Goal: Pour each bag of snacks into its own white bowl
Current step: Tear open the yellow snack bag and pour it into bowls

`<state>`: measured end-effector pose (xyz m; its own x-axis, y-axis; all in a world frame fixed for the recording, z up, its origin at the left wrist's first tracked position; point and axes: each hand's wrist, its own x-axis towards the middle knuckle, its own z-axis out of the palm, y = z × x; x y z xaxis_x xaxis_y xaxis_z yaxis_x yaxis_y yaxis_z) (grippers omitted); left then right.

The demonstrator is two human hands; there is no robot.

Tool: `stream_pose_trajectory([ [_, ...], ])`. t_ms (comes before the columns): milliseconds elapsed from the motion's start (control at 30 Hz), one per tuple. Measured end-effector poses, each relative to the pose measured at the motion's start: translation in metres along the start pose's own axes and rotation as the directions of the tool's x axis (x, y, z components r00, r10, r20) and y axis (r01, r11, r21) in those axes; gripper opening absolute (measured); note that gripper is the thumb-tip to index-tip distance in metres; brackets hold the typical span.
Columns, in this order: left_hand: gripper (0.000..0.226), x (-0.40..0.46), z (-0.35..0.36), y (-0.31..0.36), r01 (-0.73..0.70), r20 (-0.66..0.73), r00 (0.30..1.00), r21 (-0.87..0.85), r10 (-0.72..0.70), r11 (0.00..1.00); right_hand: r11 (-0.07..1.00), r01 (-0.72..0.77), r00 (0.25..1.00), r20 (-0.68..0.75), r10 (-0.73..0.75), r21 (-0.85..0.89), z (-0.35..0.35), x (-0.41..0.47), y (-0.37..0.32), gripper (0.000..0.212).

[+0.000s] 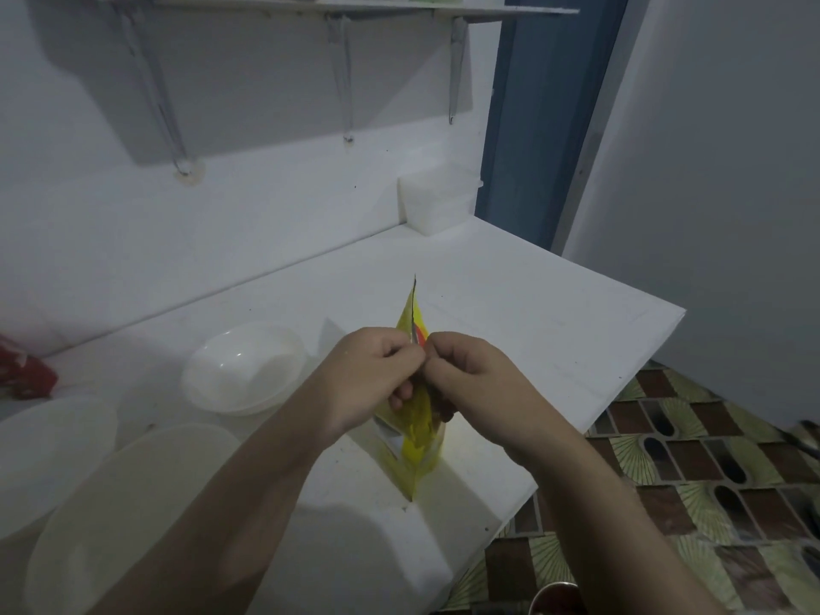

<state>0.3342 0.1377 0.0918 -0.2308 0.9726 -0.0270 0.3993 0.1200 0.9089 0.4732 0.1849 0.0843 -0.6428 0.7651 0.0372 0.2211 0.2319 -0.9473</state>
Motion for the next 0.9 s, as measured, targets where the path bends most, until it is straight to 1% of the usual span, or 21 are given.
stream_pose_trajectory([
  [133,0.045,0.000,0.003,-0.006,-0.009,-0.058,0.998,-0.068,0.005,0.998,0.992,-0.031,0.999,-0.036,0.036,0.118,0.007,0.000,0.000,0.024],
  [233,0.047,0.000,0.003,-0.006,-0.028,-0.083,0.996,-0.084,0.021,0.996,0.990,-0.032,0.999,-0.029,0.036,0.136,0.007,0.002,0.003,0.026],
  [333,0.047,-0.001,0.002,-0.008,-0.050,-0.085,0.995,-0.081,0.043,0.995,0.998,-0.029,1.000,0.014,0.028,0.053,0.000,0.003,0.001,0.027],
  [433,0.047,0.000,0.002,-0.009,-0.073,-0.044,0.997,-0.090,0.069,0.993,0.994,-0.058,0.995,0.075,0.064,-0.089,-0.008,0.005,-0.004,0.029],
  [500,0.043,0.000,0.002,-0.009,-0.084,-0.023,0.996,-0.108,0.082,0.991,0.989,-0.048,0.995,0.076,0.059,-0.139,-0.008,0.006,-0.005,0.029],
  [567,0.036,0.000,0.002,-0.009,-0.086,-0.013,0.996,-0.119,0.085,0.989,0.989,-0.037,0.997,0.057,0.045,-0.141,-0.006,0.005,-0.005,0.031],
  [667,0.041,0.000,0.000,-0.009,-0.068,0.005,0.998,-0.101,0.069,0.993,0.985,-0.024,0.998,0.052,0.034,-0.170,-0.006,0.005,0.000,0.030],
  [733,0.041,0.000,-0.001,-0.009,-0.069,0.019,0.997,-0.106,0.071,0.992,0.989,-0.003,0.997,0.072,0.014,-0.146,-0.008,0.005,0.003,0.030],
  [800,0.036,0.001,-0.001,-0.008,-0.076,0.016,0.997,-0.118,0.078,0.990,0.994,0.008,0.997,0.083,0.001,-0.109,-0.008,0.005,0.005,0.032],
  [900,0.034,0.001,-0.001,-0.009,-0.070,0.005,0.997,-0.115,0.071,0.991,0.992,-0.002,0.998,0.057,0.009,-0.123,-0.006,0.005,0.005,0.032],
])
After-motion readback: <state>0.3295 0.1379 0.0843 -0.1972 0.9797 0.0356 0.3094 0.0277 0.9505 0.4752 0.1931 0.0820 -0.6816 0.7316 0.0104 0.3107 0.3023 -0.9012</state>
